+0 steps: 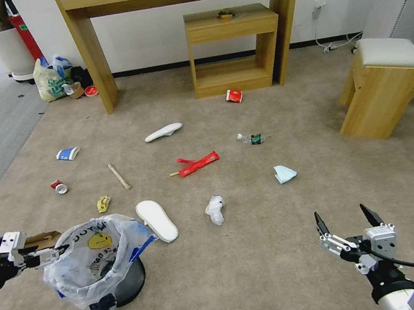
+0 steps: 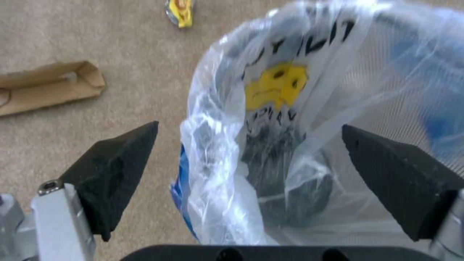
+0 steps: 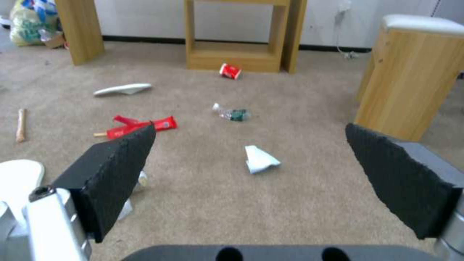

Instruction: Pick up the trash bin and place the garbage on the floor into it.

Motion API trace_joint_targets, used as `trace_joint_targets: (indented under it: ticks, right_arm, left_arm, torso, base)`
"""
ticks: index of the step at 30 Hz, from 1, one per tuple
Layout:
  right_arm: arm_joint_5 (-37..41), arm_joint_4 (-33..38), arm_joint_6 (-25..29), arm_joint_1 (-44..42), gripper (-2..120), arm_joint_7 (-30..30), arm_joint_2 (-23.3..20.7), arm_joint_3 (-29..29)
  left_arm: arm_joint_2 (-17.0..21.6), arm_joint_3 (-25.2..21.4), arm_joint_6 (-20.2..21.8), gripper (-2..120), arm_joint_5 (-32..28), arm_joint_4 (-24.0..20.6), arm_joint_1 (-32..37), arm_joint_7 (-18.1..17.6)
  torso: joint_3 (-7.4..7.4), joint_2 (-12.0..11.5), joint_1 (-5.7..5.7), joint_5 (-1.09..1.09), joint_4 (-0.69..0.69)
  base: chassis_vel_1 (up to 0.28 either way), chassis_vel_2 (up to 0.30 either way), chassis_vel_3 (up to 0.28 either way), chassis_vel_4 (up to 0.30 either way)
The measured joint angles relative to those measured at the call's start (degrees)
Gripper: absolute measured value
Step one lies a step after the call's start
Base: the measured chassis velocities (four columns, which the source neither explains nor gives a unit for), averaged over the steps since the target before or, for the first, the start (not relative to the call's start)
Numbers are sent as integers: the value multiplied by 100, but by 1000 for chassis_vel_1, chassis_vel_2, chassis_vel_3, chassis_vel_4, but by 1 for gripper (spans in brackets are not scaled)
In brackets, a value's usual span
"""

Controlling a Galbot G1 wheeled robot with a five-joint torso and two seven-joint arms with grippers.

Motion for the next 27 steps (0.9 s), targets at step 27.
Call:
trace_joint_targets:
  ticks: [27]
  right_arm:
    - [283,-206,-433,137,100,435,4,-17]
  left_arm:
    - [-255,815,-27,100,401,826,-819,273]
  torso:
    - [0,0,0,1,0]
  base:
    - [0,0,0,0]
